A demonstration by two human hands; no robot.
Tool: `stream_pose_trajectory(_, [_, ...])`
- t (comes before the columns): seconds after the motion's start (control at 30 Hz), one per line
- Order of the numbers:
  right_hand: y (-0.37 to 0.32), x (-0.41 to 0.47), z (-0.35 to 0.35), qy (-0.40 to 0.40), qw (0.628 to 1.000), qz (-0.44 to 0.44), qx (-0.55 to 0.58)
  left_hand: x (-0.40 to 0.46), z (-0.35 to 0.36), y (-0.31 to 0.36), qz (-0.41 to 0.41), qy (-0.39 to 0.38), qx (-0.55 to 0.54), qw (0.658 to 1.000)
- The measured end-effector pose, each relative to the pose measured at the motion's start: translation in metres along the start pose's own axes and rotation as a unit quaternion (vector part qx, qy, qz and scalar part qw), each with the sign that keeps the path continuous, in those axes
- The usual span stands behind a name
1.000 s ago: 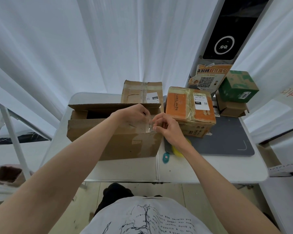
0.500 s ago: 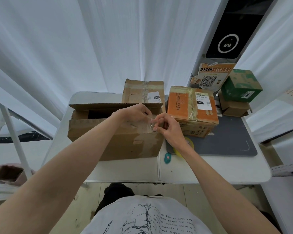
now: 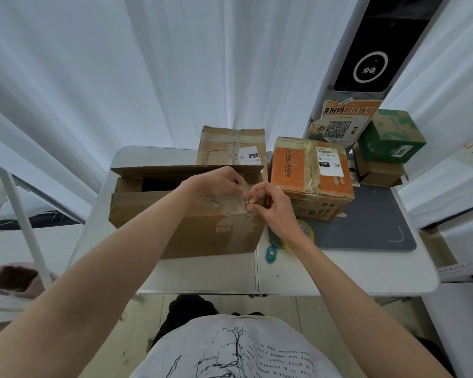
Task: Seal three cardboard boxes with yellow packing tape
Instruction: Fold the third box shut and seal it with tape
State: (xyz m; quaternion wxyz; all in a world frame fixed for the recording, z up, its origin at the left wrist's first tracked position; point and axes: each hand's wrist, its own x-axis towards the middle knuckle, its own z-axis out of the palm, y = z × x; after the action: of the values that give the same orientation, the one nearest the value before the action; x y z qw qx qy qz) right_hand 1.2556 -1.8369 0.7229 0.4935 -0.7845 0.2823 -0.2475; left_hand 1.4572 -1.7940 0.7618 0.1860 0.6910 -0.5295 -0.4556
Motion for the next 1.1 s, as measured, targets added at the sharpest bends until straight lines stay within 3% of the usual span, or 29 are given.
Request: stream_pose_trajectory(1.1, [0.004,0.0,0.011,0.041,0.994,-0.001,-0.102,0.0,-0.002,0.004,-0.011,-0.012,0.049,0.999])
